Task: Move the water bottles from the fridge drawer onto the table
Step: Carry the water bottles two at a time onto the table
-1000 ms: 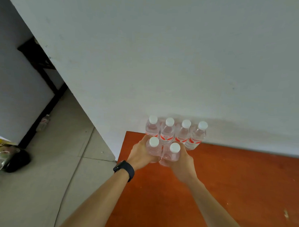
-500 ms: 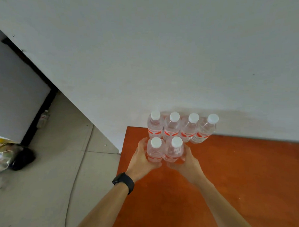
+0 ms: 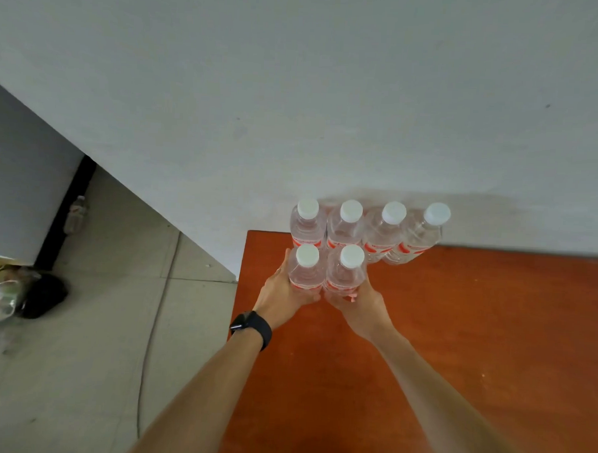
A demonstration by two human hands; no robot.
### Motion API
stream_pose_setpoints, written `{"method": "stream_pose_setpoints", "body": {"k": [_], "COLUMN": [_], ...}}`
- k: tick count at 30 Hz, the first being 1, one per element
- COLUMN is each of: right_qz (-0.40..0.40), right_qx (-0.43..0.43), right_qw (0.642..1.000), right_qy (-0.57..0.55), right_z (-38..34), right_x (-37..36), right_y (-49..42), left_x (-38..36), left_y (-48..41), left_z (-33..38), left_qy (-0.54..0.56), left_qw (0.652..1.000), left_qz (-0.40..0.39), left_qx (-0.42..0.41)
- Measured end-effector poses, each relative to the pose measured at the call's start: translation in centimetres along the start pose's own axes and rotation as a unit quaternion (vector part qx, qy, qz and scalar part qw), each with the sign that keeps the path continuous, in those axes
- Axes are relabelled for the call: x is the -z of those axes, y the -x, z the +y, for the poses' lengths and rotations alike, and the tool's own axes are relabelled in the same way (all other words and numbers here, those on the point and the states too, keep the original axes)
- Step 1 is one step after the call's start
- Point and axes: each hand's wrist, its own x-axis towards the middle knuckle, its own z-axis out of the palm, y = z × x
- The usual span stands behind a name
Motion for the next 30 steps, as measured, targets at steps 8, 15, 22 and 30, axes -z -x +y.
{"method": "stream_pose_setpoints", "body": {"k": [8,15,22,30], "right_qz": [-0.002,-0.013,-0.032,-0.005], "right_qx": [0.002,-0.012,-0.038,-0.063], "right_qw": [1.0,1.0,0.998,0.996], "right_qy": [0.004,-0.004,0.043,0.066], "right_z": [-0.4,-0.7,-1.2,1.8], "right_x": [0.2,0.5,1.7,6.4], "right_y": [-0.9,-0.8,1.1,10.1], "left_x": [0.3,0.3,0.0,-1.6], "left_y": [-0.8,-1.2,0.2,6.2], "left_z": [0.1,0.2,0.6,0.3], "left_qy": [-0.03,-0.046,0.008,-0.08], "left_qw": [1.0,0.999,1.0,0.993], "left_qz": [0.001,0.001,0.001,-0.019], "left_qx": [0.0,-0.013,0.01,0.079]}}
